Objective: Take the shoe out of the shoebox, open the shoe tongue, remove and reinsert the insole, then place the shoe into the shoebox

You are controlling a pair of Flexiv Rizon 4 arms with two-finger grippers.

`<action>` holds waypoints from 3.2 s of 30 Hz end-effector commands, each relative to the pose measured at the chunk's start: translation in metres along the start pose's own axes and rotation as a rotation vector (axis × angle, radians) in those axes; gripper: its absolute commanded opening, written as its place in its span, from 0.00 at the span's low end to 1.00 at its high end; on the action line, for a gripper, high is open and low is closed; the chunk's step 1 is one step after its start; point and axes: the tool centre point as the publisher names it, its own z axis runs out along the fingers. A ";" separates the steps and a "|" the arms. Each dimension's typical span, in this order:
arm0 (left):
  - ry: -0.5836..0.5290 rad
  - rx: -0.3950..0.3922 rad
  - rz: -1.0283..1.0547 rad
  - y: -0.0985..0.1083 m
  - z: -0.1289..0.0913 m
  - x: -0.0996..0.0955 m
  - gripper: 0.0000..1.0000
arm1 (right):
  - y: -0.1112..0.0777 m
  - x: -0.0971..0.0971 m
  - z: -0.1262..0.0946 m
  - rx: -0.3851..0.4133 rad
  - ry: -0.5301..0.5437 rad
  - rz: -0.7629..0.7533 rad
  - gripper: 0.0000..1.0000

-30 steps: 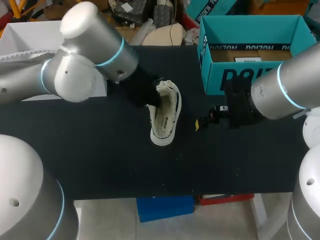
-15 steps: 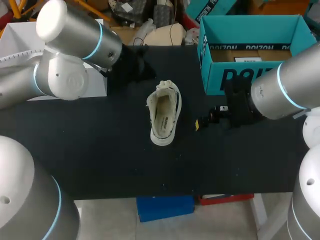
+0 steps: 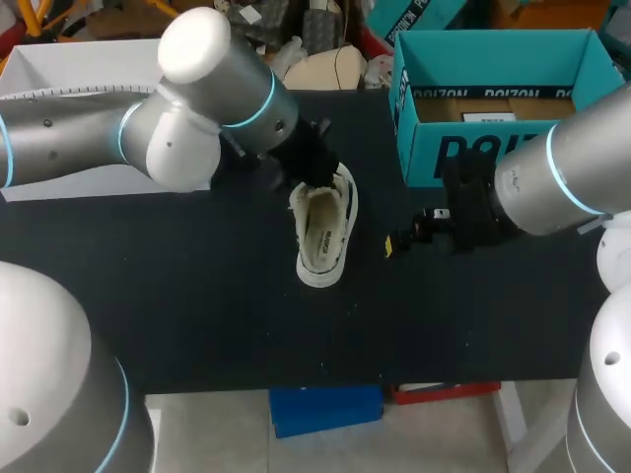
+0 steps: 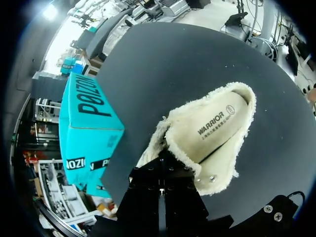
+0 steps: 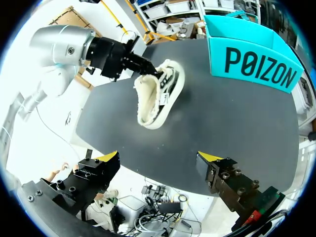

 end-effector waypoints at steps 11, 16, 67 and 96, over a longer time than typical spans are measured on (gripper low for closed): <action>0.039 0.042 -0.014 -0.011 0.010 0.039 0.00 | 0.000 0.001 0.000 0.000 -0.003 0.001 1.00; 0.067 0.035 0.051 -0.009 -0.026 0.030 0.00 | 0.000 0.001 0.000 0.000 -0.003 0.001 1.00; 0.340 0.100 0.816 -0.001 0.039 0.075 0.42 | 0.000 0.001 0.000 0.000 -0.003 0.001 1.00; 0.265 0.004 0.729 0.006 -0.035 0.036 0.00 | 0.000 0.001 0.000 0.000 -0.003 0.001 1.00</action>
